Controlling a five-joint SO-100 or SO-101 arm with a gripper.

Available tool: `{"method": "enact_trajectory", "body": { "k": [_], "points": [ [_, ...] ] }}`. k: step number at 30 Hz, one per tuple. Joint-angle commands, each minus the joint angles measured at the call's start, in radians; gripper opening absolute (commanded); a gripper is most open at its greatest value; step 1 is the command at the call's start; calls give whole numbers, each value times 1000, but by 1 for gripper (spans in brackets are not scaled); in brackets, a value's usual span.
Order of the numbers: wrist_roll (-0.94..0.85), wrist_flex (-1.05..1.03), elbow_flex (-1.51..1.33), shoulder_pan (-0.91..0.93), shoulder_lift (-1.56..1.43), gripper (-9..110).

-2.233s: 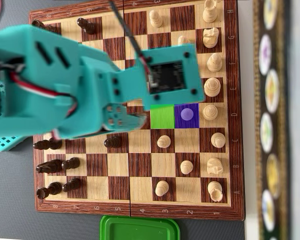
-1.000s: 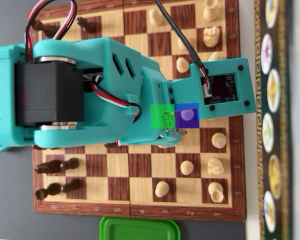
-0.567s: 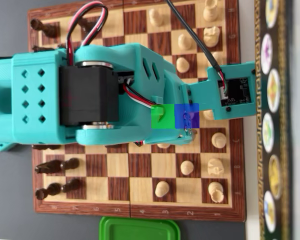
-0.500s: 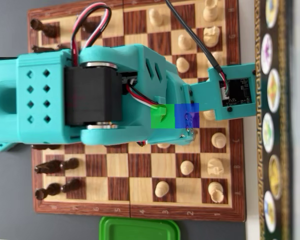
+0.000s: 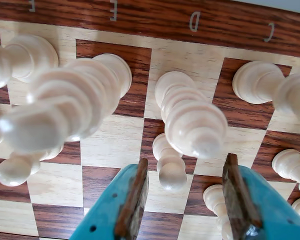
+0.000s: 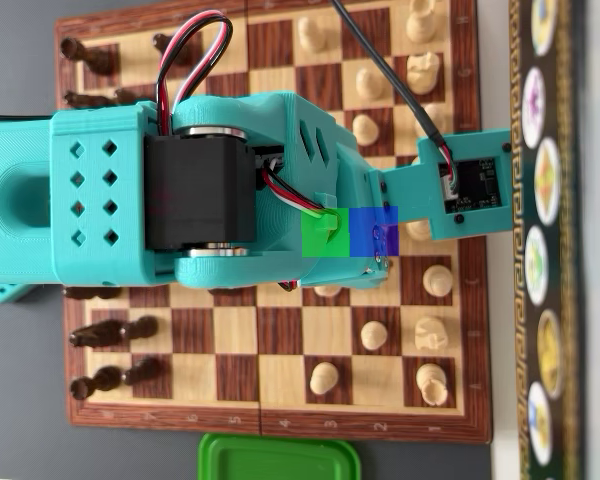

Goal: Play chess

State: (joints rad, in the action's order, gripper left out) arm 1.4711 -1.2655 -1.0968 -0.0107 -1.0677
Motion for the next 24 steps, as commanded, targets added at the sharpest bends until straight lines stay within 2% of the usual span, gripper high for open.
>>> {"method": "enact_trajectory", "body": {
  "k": [1,5,24],
  "points": [
    [5,8,46,11,-9,18],
    [5,8,46,11,-8,14],
    [3,8,72,21,28,13]
  ]
}}
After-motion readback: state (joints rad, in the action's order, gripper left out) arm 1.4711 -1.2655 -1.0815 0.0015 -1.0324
